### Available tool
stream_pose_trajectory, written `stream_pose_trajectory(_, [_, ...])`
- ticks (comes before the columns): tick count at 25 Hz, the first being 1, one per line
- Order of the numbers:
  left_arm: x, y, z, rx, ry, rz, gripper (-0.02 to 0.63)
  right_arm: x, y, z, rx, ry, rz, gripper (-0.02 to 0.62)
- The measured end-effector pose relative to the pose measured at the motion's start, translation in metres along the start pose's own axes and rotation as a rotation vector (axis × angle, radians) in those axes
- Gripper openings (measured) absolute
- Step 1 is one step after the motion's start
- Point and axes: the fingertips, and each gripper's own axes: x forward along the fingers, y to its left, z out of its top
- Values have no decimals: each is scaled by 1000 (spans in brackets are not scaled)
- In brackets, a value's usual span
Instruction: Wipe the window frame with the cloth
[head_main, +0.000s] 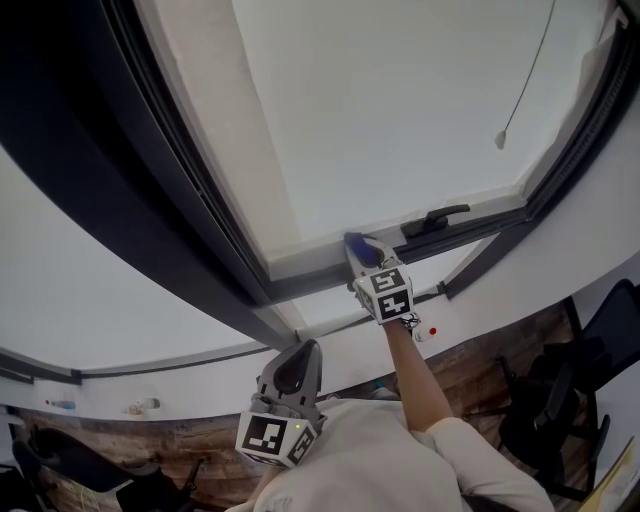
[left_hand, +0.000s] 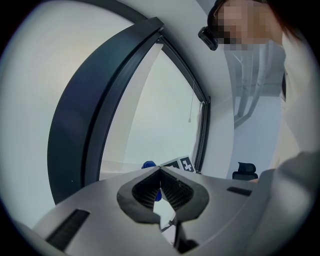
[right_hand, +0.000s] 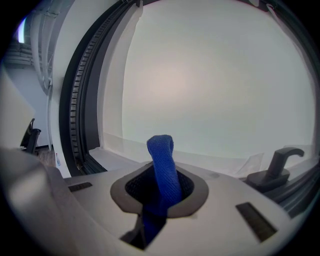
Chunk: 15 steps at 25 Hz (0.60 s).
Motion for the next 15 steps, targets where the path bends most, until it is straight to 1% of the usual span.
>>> stream_pose_trajectory(15, [20,-21,0,9,-3,-6,9,-13,-41,-2,15,-28,-43,57])
